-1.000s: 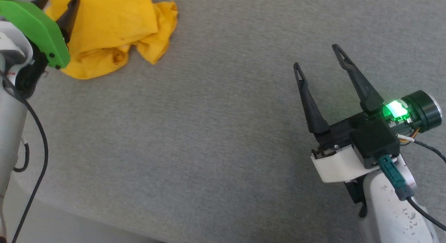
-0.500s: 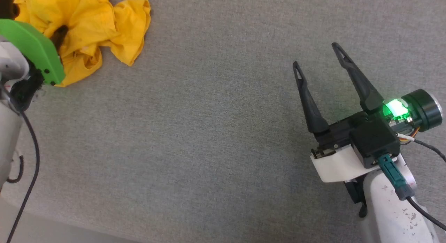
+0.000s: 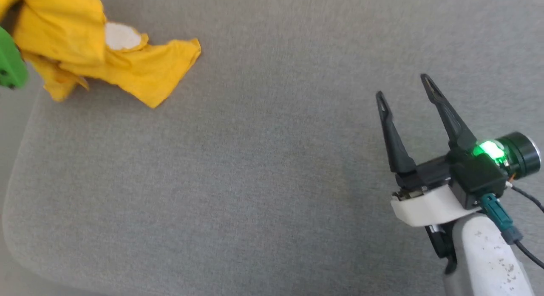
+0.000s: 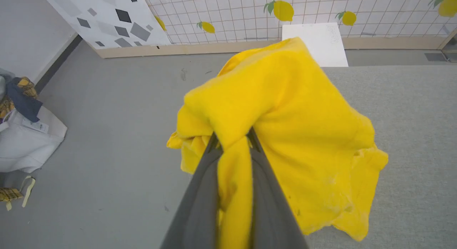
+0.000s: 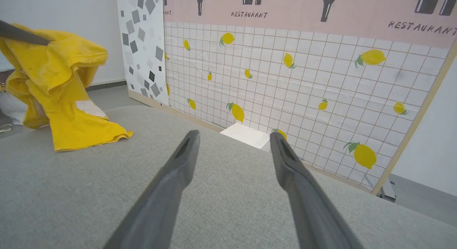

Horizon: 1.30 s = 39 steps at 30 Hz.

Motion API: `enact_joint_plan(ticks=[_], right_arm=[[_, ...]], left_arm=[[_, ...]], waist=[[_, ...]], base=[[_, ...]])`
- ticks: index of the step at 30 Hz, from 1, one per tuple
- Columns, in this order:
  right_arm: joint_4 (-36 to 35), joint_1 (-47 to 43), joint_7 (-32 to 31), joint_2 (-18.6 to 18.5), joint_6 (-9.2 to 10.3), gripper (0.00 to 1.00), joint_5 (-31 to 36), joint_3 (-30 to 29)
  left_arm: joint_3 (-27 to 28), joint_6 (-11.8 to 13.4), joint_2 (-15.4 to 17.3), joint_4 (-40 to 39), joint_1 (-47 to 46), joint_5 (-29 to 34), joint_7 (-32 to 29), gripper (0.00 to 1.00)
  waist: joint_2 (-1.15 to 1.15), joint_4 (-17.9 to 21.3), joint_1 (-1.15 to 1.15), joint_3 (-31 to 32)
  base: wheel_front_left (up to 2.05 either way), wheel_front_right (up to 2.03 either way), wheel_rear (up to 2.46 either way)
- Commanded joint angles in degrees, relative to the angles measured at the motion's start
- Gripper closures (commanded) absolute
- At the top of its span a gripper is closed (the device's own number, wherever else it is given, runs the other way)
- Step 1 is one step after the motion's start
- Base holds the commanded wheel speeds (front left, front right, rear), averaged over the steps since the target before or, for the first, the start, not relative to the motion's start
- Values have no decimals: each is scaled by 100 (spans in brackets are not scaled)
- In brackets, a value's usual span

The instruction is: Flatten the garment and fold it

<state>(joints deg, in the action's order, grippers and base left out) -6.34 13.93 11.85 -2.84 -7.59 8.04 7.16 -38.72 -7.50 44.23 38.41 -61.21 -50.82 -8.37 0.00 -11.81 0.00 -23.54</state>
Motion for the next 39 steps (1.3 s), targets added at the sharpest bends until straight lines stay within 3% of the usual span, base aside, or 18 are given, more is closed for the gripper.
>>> enact_joint_plan(ticks=[1,9,18,28,39], right_arm=[[39,-81,61,-4,10,0,-84,-49],[349,-282,240,-4,10,0,-453,-261],[518,-611,309,-4,10,0,-647,-786],[290,-730,314,-4,10,0,-741,-1312],[-40,-728,314,-4,10,0,-789,-1776]], left_arm=[[17,1,80,-85,-201,91,63,100],[69,156,95,-649,-644,180,-34,100],[65,528,-277,-1727,-961,27,-491,100],[-124,1188,-1308,-2844,-906,-297,-809,100],[-795,1533,-2389,-3171,-142,-325,-612,100]], waist=[[0,144,0,479],[0,332,0,1136],[0,825,0,1820],[0,1372,0,1955],[0,1815,0,1663]], base=[[0,0,0],[0,0,0],[0,0,0],[0,0,0],[0,0,0]])
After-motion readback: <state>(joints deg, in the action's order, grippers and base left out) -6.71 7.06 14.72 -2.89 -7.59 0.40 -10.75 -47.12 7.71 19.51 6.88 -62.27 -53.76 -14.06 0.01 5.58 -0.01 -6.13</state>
